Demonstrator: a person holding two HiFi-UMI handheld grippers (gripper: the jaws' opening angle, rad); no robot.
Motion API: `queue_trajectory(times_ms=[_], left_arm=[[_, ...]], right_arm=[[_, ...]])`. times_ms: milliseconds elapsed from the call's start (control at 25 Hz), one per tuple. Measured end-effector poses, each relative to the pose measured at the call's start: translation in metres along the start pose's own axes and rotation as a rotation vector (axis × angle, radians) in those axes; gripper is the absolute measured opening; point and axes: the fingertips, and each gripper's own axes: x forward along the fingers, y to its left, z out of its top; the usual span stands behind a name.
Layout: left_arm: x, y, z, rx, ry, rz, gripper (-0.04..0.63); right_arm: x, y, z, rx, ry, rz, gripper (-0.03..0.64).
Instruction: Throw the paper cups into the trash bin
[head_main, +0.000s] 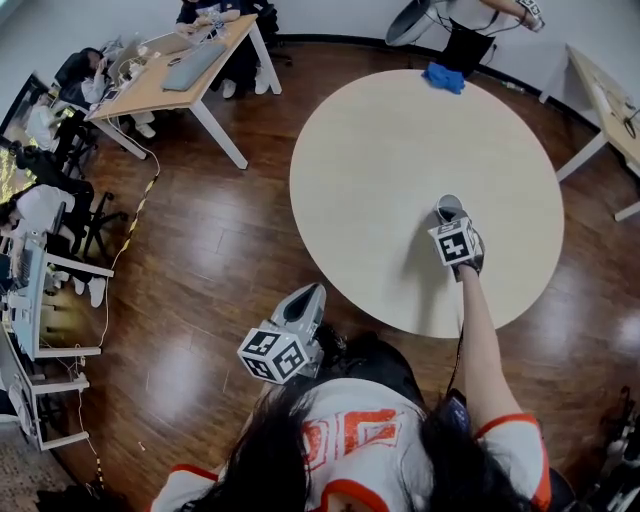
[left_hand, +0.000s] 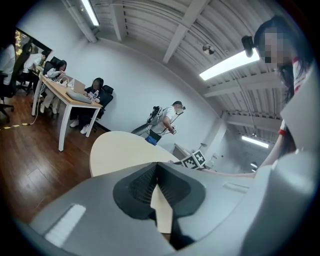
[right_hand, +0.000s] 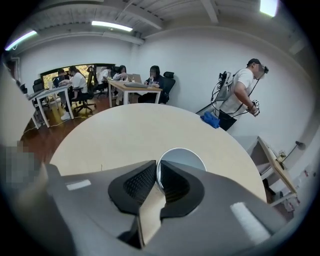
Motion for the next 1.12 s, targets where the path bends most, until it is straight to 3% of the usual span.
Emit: queue_trajectory(times_ms=[240, 400, 880, 1120], left_arm=[[-0.013, 0.01, 0.002, 0.006, -0.01, -0.033, 0.0], [-0.02, 0.014, 0.005, 0.021, 0.0, -0.098, 0.0], [-0.082, 0.034, 0.002, 0.071, 0.104, -0.269, 0.0], [-0.126, 0.051, -0.012, 0.082, 0.15, -0.309, 0.0]], right_arm=[[-0.05, 0.036, 0.006, 0.15, -0.11, -0.004, 0.032], [-0.088, 0.064, 0.006, 0.242, -0.165, -0.034, 0.031], [-0.18, 0.187, 0.0, 0.454, -0.281, -0.115, 0.031], [-0.208, 0.251, -0.009, 0.521, -0.303, -0.143, 0.031]])
